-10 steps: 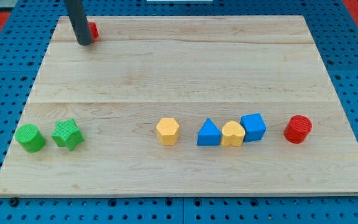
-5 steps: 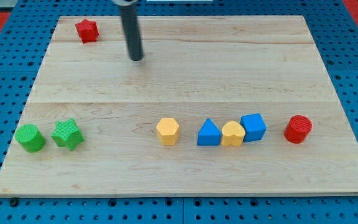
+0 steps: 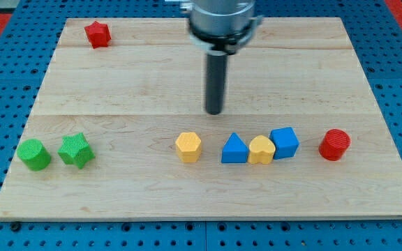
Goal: Place the blue triangle at the top center of the board
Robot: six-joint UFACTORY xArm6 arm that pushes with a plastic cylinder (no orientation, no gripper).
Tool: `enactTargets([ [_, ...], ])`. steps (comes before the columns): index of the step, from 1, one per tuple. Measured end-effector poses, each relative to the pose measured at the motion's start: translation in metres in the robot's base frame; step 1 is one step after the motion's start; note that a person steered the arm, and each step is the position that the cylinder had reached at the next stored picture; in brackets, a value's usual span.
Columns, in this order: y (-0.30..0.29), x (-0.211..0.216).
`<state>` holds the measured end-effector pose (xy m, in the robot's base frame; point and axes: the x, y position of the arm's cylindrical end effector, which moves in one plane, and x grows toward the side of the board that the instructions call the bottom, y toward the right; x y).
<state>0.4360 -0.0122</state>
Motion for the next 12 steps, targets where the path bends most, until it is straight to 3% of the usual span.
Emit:
enactTargets([
  [1, -0.092, 0.0],
  [2, -0.094, 0.076],
  [3, -0.075, 0.15],
  [4, 0.01, 0.145],
  [6, 0.067, 0.111],
  [10, -0.008, -0.103],
  [12, 0.01, -0.157],
])
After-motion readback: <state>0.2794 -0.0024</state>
